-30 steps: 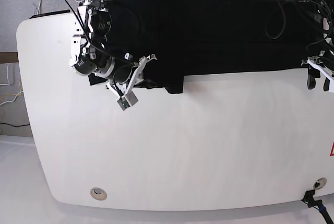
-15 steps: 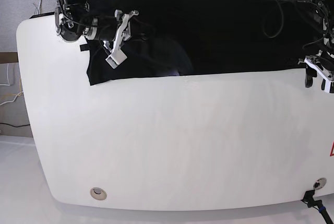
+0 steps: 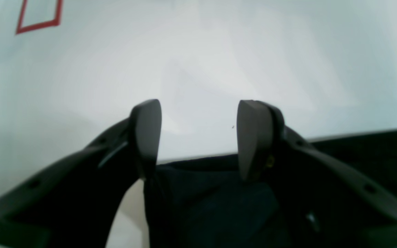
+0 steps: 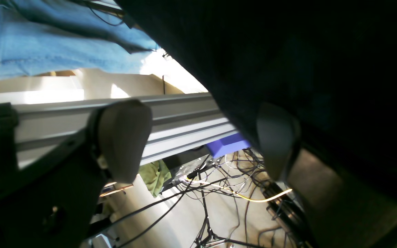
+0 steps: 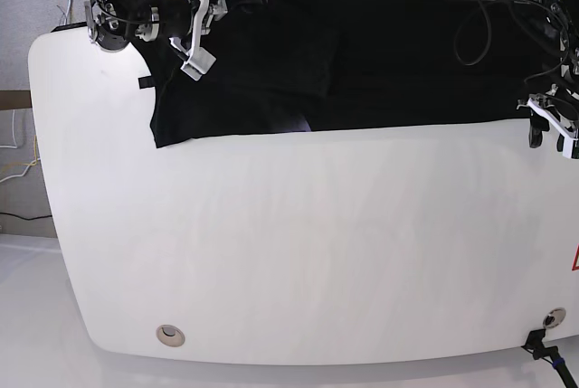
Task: Fold the T-shirt properly
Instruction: 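Move both grippers to the folded edge and grasp it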
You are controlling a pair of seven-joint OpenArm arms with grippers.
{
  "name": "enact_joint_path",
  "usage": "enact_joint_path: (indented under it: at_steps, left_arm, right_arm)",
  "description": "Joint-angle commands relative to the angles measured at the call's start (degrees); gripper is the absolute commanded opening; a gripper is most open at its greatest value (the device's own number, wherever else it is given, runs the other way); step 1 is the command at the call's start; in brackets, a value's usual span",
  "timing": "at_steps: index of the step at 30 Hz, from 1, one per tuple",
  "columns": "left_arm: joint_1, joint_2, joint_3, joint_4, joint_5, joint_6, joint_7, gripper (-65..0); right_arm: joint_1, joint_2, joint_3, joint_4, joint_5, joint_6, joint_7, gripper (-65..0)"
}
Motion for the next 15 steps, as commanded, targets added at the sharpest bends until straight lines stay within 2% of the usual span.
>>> enact_joint_path:
  at_steps: [1,6,9,12,15]
  left_arm:
    - [-0.6,-1.3,-0.4,0.9,-1.0,0.0,-1.2,-32.1]
    - [-0.2,-1.3,-0.4,1.4,-1.3,0.0,-1.2,-32.1]
    - [0.0,-1.0,-0.6,2.7,-1.4,-0.2,-1.3,-32.4]
    - [2.7,1.1,-1.8,8.8,-1.4,-0.2,-1.4,-43.8]
    - [5.3,2.6,-1.8,14.1,-1.3,-0.2,-1.4,-61.3]
  right_arm:
    - [-1.3,0.7,0.4,1.9,1.5,0.4,-0.2,-17.1]
    - [1.7,0.1,4.0,5.3,1.7,0.4,0.2,-19.2]
    - [6.5,-3.1,7.0,5.1,1.1,0.4,0.2,-22.0]
    - [10.6,-5.9,9.4,3.8,-1.1,0.4,0.3,-26.9]
    - [12.1,-9.1,9.9,3.5,-6.7,0.4,1.9,-40.4]
